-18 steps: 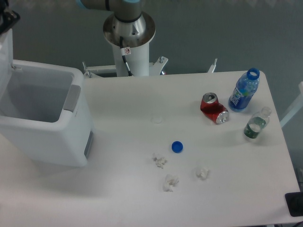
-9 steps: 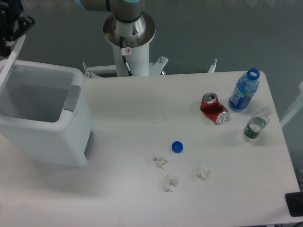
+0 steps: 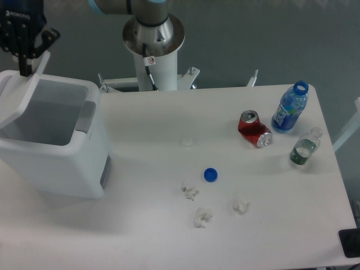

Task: Close the trash can
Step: 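Lower the gripper onto the raised lid edge, pushing it down, then press the lid down until it lies flat on the can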

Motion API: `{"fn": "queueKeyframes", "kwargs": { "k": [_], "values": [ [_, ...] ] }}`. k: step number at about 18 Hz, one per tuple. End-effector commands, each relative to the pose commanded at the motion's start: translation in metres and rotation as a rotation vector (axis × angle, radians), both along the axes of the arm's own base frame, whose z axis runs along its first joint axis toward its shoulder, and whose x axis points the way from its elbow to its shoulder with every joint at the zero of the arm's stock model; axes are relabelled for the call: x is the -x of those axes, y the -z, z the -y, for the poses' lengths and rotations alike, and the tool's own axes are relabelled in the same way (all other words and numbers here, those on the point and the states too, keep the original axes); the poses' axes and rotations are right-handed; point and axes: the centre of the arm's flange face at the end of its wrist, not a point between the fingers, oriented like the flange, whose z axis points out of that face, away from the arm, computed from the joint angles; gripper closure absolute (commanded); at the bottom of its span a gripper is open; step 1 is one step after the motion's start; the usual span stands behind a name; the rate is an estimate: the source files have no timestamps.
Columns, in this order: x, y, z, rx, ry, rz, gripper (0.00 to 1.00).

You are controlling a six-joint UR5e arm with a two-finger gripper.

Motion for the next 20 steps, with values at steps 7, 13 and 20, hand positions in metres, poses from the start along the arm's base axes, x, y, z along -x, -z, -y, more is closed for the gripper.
{"fn": "queueKeyframes", "kwargs": {
  "k": [7,13,20],
  "values": [
    [0.011,0.014,-0.005,0.027,-0.021,-0.007,0.98],
    [0.024,0.035,-0.013,0.061,-0.035,0.007,0.98],
    [0.034,0.054,-0.024,0.092,-0.037,0.019,0.98]
  ]
}}
